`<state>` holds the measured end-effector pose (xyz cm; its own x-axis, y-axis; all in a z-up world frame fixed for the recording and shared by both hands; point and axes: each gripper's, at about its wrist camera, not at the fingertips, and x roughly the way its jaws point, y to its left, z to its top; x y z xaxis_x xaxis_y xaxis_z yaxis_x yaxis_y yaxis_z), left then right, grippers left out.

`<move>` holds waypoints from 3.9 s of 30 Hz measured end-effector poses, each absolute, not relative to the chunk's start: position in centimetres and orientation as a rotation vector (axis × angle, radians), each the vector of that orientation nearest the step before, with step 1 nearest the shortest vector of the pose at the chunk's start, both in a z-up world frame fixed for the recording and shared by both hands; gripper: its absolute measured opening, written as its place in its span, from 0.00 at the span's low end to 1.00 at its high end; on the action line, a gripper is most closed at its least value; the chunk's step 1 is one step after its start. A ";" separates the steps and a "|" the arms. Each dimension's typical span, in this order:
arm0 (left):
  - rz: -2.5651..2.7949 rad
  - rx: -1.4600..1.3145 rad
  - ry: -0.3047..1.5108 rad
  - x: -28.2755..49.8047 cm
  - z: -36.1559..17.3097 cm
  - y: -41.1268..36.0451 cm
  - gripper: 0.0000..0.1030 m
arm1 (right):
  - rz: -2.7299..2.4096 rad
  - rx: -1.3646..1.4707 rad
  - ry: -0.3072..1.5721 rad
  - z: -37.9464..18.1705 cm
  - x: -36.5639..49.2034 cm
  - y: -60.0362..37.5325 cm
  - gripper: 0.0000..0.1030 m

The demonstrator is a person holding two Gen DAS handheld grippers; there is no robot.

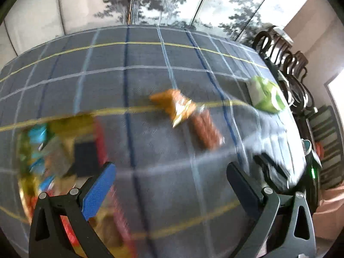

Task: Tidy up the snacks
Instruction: 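Grasp the orange snack packet with left while right reaches the clear peanut bag, then carry the orange packet into the tray with left while right grasps the peanut bag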

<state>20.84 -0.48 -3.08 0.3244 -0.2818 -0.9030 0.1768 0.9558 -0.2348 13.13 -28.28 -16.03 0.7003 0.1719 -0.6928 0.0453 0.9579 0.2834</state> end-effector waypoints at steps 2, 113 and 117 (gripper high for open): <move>-0.284 -0.095 1.241 23.8 -4.3 -2.3 0.99 | 0.094 0.319 0.789 -16.1 13.0 -28.5 0.44; -0.102 -0.123 1.042 5.9 -7.5 12.7 0.30 | 0.177 0.146 0.825 -15.5 13.7 -19.5 0.36; -0.095 -0.116 1.036 5.8 -7.8 12.7 0.31 | 0.176 0.145 0.825 -15.5 13.7 -19.6 0.36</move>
<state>5.76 12.73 -7.76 0.5063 -0.1333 -0.8520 0.0240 0.9898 -0.1407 13.73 -19.58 -15.48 0.6652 0.2117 -0.7161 -0.0994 0.9755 0.1960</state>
